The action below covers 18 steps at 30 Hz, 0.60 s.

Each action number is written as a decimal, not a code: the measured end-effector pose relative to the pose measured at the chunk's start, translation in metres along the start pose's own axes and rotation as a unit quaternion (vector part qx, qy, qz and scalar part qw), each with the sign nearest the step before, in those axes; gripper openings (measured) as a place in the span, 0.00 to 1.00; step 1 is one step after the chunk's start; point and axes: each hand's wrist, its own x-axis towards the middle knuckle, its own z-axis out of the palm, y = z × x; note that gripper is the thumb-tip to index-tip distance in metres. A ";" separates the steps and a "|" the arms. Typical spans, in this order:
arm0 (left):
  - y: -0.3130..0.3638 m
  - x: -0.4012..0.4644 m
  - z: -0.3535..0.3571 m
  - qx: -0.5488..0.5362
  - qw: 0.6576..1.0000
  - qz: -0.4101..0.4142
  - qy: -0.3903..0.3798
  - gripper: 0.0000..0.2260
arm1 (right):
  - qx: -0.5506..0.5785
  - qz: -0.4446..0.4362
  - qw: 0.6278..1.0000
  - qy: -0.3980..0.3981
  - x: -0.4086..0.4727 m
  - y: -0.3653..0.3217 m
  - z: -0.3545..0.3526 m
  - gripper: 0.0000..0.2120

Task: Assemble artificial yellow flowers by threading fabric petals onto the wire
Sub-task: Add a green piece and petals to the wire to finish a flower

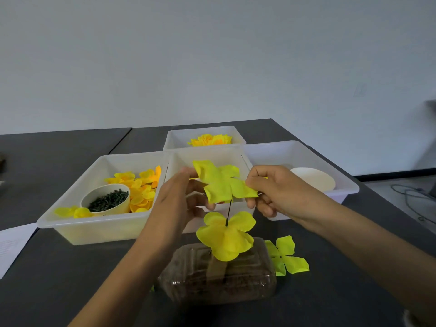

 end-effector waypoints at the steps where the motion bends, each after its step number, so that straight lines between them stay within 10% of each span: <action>1: -0.003 0.002 -0.001 0.014 1.000 -0.006 0.007 0.18 | -0.021 -0.005 1.000 0.001 0.002 0.002 0.000 0.12; 8: -0.010 0.007 -0.009 0.139 0.990 0.010 0.003 0.23 | -0.061 -0.002 0.998 -0.004 0.009 0.008 -0.005 0.13; 18: -0.008 0.006 0.003 0.080 0.995 -0.002 -0.054 0.19 | 0.161 0.113 0.974 -0.115 -0.004 0.024 -0.009 0.23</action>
